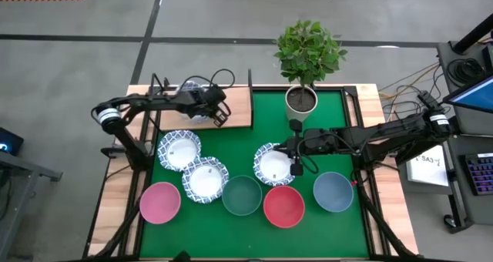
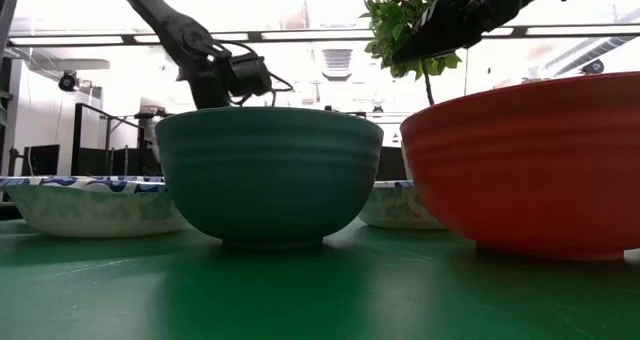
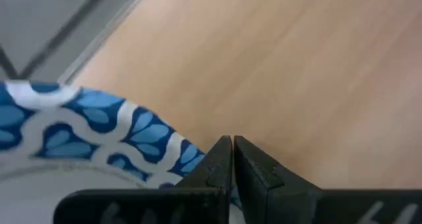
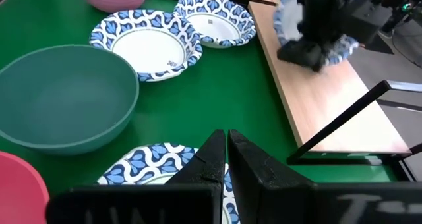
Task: Place and stack bowls onto a shelf
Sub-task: Put the white and blue bowl on the shelf
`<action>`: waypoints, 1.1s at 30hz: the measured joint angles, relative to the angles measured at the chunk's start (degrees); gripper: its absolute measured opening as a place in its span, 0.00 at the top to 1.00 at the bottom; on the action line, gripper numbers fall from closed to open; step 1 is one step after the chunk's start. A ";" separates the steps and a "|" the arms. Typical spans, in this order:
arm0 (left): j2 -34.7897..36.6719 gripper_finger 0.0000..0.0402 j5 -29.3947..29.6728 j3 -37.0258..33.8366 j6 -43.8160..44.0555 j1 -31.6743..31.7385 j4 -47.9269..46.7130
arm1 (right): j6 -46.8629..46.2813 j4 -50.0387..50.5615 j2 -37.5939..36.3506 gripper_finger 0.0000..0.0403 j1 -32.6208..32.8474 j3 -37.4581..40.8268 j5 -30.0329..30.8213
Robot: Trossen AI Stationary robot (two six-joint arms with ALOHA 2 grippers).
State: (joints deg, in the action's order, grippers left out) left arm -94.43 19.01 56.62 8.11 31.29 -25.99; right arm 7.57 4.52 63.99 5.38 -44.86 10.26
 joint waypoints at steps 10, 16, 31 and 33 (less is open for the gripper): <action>10.28 1.00 1.88 -0.06 1.82 -0.27 -9.43 | -0.04 0.00 0.00 0.98 -0.01 0.00 0.27; 18.13 1.00 -1.39 -0.06 1.67 -2.45 -9.55 | -0.07 -0.01 0.00 0.98 -0.01 0.00 0.27; 23.14 1.00 9.05 -10.51 12.19 -1.78 -15.44 | -0.48 -0.03 0.00 0.98 -0.01 0.00 0.27; 22.31 1.00 8.95 -13.26 12.38 -1.06 -12.51 | -0.50 -0.10 0.00 0.98 -0.01 0.00 0.27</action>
State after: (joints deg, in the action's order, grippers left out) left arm -72.12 27.96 43.35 20.49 30.22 -38.50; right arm 7.07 4.43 63.99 5.37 -44.86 10.52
